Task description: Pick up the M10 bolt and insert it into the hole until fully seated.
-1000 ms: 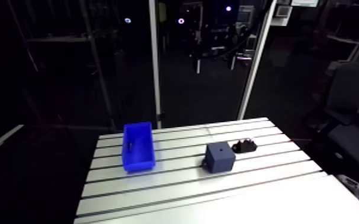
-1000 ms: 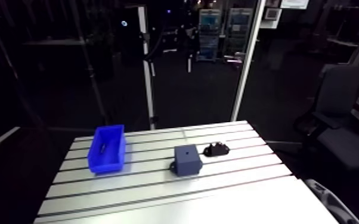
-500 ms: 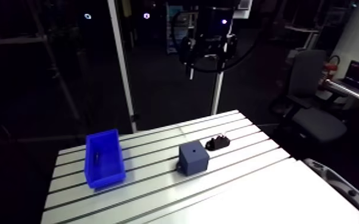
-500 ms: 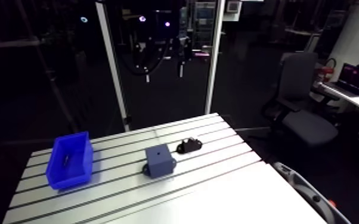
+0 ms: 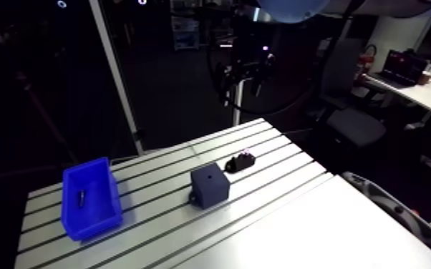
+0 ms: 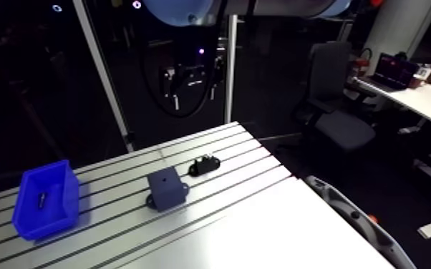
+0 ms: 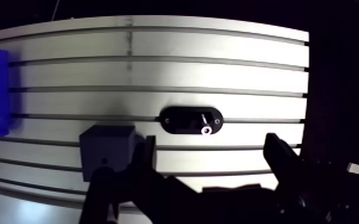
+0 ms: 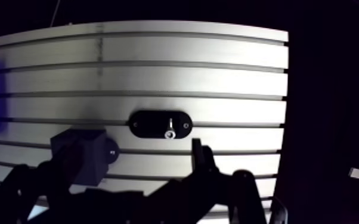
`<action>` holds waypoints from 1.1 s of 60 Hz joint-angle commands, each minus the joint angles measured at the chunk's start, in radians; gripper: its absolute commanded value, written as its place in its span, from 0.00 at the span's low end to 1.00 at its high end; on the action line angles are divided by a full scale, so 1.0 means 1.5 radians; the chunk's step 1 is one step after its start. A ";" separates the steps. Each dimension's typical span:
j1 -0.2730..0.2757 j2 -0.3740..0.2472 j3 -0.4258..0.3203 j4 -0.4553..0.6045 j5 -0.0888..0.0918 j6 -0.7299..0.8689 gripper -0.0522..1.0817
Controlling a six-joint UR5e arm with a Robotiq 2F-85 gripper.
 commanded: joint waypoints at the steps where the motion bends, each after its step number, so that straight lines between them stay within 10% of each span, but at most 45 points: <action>1: -0.022 0.034 0.040 -0.070 0.003 -0.023 0.25; 16: -0.027 0.054 0.056 -0.100 0.004 -0.023 0.39; 66: -0.033 0.084 0.093 -0.131 0.000 -0.022 0.42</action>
